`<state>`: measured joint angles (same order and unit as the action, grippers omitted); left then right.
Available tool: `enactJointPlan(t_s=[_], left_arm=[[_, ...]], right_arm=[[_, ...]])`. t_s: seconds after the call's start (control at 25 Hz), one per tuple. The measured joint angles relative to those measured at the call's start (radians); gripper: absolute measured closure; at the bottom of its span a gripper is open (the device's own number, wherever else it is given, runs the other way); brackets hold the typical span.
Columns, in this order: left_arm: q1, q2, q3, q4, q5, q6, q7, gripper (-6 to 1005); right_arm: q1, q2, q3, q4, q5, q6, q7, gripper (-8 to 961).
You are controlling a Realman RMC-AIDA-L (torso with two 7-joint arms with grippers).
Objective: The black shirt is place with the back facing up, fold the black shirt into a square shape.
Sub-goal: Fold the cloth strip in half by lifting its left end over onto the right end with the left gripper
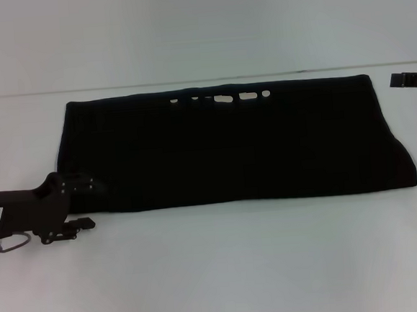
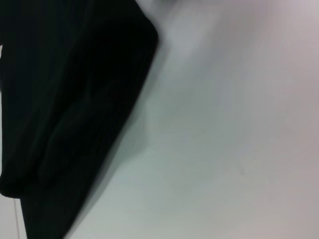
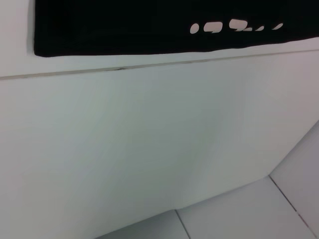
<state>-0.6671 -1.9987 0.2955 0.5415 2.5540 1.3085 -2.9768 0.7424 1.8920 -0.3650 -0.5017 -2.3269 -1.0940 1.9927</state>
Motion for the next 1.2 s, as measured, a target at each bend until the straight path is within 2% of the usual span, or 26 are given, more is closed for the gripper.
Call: enactJointPlan(t_s=[1.2], left_arm=[[-0.003,-0.003,0.006,-0.002,-0.008,-0.115,0.012,295]], right_arm=[[-0.005,-0.001,0.000,-0.012,0.014,-0.001,0.000,136]])
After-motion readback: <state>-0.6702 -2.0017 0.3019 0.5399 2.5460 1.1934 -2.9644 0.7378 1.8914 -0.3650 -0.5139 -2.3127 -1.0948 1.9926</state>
